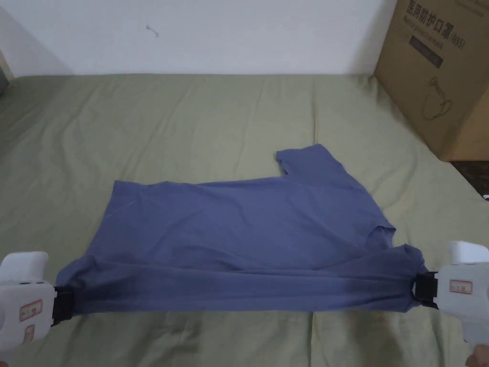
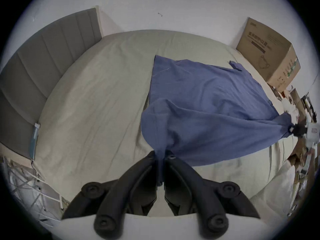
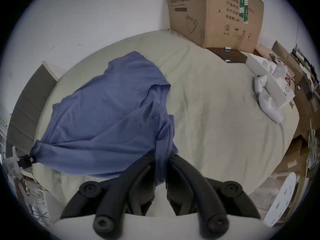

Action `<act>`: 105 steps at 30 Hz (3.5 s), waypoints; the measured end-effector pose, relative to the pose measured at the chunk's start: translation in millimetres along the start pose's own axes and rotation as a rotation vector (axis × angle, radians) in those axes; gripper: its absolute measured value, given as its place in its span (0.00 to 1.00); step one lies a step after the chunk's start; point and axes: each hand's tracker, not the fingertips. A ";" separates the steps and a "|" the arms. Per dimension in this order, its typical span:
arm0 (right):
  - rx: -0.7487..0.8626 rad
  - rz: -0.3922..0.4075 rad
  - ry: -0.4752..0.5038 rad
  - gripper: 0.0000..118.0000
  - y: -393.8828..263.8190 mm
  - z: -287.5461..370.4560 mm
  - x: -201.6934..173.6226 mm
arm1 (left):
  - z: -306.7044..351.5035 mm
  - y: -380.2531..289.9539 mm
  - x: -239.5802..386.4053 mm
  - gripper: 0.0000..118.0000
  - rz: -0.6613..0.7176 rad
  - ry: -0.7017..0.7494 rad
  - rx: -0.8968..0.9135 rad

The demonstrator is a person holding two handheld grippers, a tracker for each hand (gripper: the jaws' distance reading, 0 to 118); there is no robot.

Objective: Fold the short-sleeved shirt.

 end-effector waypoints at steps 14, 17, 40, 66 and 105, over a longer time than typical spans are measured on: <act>-0.172 0.021 -0.056 0.63 -71.6 -5.9 16.0 | -19.1 -61.1 -2.0 0.57 0.006 0.059 -0.119; -0.138 0.002 -0.054 0.63 -55.1 7.0 19.7 | -5.2 -46.3 -5.7 0.78 0.050 0.045 -0.061; 0.014 0.095 0.068 0.59 139.9 -112.1 -39.0 | -56.3 68.9 36.5 0.00 0.104 -0.092 0.050; -0.044 0.200 0.010 0.01 199.7 -189.0 -54.4 | -120.5 122.4 3.3 0.08 0.133 -0.031 0.025; 0.096 0.194 0.074 0.01 107.9 7.7 -16.1 | -13.0 106.3 -17.7 0.00 0.039 -0.075 0.074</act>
